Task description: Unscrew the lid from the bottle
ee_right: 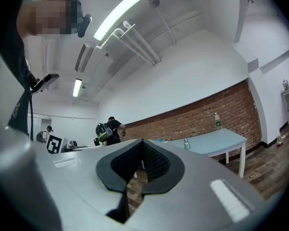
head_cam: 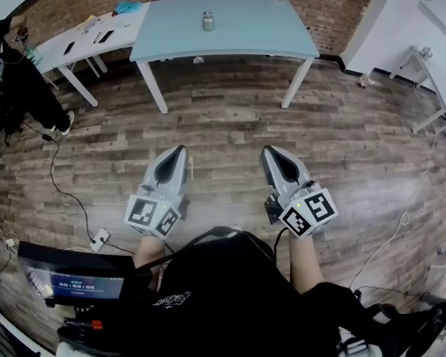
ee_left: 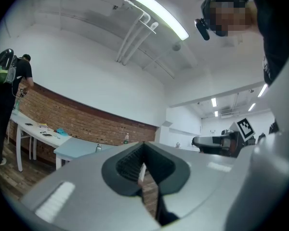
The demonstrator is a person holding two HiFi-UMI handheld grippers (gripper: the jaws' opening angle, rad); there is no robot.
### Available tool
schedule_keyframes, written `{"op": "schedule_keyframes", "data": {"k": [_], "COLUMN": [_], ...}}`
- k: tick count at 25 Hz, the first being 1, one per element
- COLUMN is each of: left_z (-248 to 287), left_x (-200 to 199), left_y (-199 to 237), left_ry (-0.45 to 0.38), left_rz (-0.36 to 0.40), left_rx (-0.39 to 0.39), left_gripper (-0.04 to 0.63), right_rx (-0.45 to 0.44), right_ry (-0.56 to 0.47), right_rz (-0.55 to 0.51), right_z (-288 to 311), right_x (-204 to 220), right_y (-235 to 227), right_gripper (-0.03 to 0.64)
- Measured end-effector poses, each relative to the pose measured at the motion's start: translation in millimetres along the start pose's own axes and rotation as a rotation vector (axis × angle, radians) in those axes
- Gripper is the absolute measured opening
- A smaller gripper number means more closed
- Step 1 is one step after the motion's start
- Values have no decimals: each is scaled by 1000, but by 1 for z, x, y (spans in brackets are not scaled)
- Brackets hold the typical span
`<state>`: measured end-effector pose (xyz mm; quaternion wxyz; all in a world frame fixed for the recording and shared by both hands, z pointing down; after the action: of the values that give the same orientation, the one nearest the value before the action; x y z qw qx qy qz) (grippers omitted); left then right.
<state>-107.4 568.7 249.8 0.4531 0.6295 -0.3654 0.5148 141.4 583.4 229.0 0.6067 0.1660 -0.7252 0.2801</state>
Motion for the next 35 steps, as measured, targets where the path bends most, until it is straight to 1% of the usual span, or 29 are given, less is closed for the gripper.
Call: {"op": "schedule_keyframes", "data": {"k": [5, 11, 18, 25, 29, 35], "left_z": [4, 33, 38, 64, 64, 61], "left_x": [-4, 11, 7, 12, 10, 13], "left_y": [-5, -14, -15, -27, -28, -23], "left_ry": [2, 11, 8, 10, 5, 21], "left_rz": [-3, 0, -2, 10, 17, 13], "left_rx": [-4, -27, -53, -68, -73, -97], "left_gripper": [0, 0, 0, 0, 0, 0], "right_rx": [-24, -52, -90, -107, -120, -120], "right_ry": [24, 45, 65, 63, 69, 78], "right_rz": [-4, 14, 16, 25, 24, 30], "right_z": [4, 4, 11, 9, 11, 11], "right_x": [-6, 1, -4, -7, -7, -7], "right_y": [-1, -39, -44, -73, -75, -78], "right_gripper": [2, 2, 2, 2, 2, 2]}}
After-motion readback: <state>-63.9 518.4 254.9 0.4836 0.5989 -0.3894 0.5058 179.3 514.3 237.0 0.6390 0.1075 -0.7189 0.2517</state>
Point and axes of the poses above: the fingertips, and each gripper's own axes: z forward along the fingers, y to its left, x out of its underside, the point moved 6 cm from there along -z, backward along the fingers, and after that the axes turned 15 degrees about -x, right-handed, at the moved point
